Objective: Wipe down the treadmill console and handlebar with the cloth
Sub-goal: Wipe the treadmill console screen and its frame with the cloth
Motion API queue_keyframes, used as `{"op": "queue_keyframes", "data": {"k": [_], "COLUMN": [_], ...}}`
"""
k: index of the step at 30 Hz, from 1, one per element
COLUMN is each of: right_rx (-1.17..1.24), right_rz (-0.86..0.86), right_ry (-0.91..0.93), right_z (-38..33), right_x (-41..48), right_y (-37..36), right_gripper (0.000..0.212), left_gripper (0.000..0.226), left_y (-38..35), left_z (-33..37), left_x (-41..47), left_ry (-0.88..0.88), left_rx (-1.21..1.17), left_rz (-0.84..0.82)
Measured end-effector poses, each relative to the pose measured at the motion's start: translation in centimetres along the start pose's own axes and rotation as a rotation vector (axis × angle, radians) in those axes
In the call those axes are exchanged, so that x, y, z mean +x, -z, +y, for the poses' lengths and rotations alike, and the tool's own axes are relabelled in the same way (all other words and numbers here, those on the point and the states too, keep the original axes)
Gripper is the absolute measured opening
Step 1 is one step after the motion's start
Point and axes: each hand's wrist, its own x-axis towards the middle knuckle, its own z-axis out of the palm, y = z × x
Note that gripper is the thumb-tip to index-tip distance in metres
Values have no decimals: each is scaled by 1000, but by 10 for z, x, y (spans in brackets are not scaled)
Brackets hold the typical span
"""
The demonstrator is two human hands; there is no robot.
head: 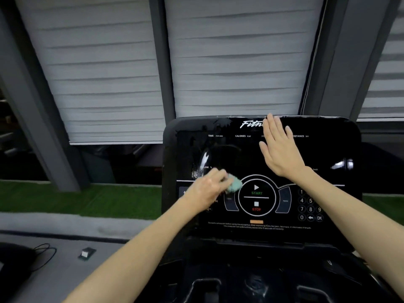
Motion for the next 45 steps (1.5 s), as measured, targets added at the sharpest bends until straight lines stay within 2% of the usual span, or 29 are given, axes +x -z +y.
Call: {"op": "queue_keyframes", "data": {"k": [5,10,16,21,23,25,31,34,38,45], "right_rx": [22,17,17,-11,-16,-15,-1,5,7,19], "right_rz": [18,12,20,19,17,31,51,48,51,68], "right_ry": [1,-4,-18,-9,6,6,-6,2,3,-1], "right_z": [0,-2,-4,-2,0,1,-1,0,1,0], "right_x": [-1,-2,-1,0,0,-1,-1,-1,-1,-1], "right_y": [-1,0,-1,-1,-2,-4,-8,-8,-8,-8], "right_gripper": [65,66,66,66,66,66,65,65,65,66], "left_gripper": [48,56,46,63,53,40,47,54,52,49], "left_y": [48,39,-3,-4,4,16,52,56,36,-7], "left_z": [-55,-50,-4,11,-1,-19,-79,-83,-56,-9], "left_x": [73,56,-55,-92,-74,-46,42,50,1,-101], "left_ry": [165,182,105,-31,-42,43,148,176,155,115], "left_rx": [61,24,-68,-29,7,13,45,14,-13,-78], "left_rz": [138,144,8,-155,-103,-32,95,129,140,-55]}}
